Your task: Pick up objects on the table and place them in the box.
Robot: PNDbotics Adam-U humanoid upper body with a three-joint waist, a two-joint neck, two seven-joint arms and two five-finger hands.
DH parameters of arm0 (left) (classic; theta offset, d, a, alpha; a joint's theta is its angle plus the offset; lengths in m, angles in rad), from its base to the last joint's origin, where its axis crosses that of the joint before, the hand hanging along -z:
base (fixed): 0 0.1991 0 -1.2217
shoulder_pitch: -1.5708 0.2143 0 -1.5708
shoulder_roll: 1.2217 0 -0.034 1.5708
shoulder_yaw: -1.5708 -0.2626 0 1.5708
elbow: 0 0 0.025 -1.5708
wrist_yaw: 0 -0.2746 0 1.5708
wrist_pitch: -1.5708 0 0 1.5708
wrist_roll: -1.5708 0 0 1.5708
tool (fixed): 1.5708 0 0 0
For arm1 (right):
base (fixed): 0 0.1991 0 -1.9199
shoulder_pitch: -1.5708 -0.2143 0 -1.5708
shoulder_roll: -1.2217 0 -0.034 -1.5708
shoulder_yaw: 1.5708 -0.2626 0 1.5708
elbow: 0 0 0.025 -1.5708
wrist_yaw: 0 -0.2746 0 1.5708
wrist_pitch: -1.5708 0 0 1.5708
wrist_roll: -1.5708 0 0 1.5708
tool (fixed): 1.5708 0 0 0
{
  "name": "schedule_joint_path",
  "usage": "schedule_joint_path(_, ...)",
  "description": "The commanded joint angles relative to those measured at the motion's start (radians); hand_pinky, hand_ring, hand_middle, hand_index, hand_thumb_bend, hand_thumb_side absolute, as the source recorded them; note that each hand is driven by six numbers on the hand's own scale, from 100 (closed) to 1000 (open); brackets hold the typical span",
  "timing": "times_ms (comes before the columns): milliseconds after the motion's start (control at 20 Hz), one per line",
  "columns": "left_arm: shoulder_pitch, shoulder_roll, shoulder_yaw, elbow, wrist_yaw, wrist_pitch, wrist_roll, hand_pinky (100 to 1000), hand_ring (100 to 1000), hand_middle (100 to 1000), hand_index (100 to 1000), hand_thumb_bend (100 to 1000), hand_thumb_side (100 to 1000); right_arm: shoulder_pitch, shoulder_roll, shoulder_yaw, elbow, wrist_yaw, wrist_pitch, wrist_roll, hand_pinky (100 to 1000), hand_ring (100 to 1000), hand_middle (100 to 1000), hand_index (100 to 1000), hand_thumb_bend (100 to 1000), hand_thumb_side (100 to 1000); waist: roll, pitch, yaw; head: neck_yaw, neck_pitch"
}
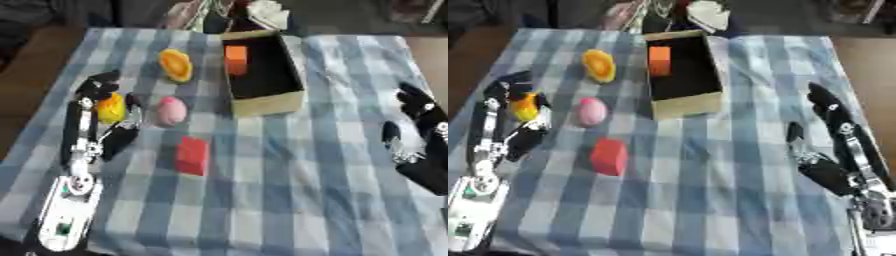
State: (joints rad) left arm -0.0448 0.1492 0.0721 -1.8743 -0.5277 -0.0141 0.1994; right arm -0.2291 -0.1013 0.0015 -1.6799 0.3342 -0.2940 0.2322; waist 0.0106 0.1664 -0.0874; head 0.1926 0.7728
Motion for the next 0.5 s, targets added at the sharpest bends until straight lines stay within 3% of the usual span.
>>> schedule_joint_path(50, -0.004, 0.022, 0.009, -0.022, -0.004, 0.001, -0.003, 790, 765, 754, 837, 100, 228, -0.01, -0.006, 0.001, -0.015, 0.004, 0.001, 0.0, 1000, 1000, 1000, 1000, 100, 432, -0.011, -0.027, -0.001, 0.004, -0.003)
schedule_joint_path(500, 0.023, 0.119, 0.001, -0.062, -0.024, 0.011, -0.033, 794, 772, 763, 846, 100, 146, -0.013, -0.008, 0.002, -0.015, 0.005, 0.0, 0.004, 1000, 1000, 1000, 1000, 100, 432, -0.009, -0.027, -0.002, 0.004, -0.003)
